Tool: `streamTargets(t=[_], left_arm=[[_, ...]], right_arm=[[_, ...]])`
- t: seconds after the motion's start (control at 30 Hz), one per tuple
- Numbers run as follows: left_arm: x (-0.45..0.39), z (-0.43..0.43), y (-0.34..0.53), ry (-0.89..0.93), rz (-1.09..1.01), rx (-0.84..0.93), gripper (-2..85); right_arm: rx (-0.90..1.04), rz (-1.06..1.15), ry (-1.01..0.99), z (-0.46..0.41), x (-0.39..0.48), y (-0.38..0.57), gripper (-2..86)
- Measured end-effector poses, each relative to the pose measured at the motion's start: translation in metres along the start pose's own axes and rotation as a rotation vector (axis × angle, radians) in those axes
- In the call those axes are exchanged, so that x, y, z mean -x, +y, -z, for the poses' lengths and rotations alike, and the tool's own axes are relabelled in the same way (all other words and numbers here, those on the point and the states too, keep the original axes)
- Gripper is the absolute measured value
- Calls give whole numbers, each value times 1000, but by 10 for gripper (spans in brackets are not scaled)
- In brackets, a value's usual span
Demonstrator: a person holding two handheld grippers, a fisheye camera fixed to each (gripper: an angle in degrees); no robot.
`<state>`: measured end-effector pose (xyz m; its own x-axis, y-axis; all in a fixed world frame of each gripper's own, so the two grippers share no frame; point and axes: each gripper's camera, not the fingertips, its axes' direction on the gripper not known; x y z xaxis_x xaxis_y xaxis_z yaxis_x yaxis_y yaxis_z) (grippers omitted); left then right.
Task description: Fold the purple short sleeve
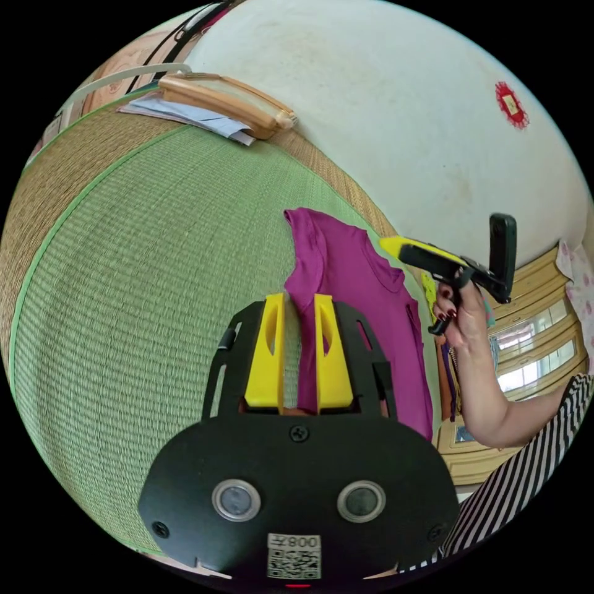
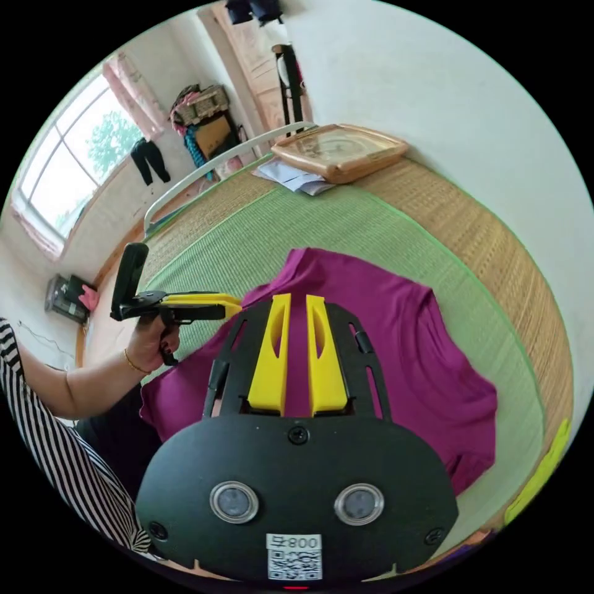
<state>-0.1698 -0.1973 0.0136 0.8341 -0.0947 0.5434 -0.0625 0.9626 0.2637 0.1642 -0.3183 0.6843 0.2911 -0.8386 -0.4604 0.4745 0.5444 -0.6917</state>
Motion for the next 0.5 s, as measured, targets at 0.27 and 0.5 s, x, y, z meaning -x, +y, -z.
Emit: streamTargets(t=[0.27,0.5], left_arm=[[9,42,-15,93,-15,43,36],[19,78,-18,187,-4,37,12]], right_arm=[[153,112,115,-97,23,-95,62],[237,116,228,-151,21,-126,55]])
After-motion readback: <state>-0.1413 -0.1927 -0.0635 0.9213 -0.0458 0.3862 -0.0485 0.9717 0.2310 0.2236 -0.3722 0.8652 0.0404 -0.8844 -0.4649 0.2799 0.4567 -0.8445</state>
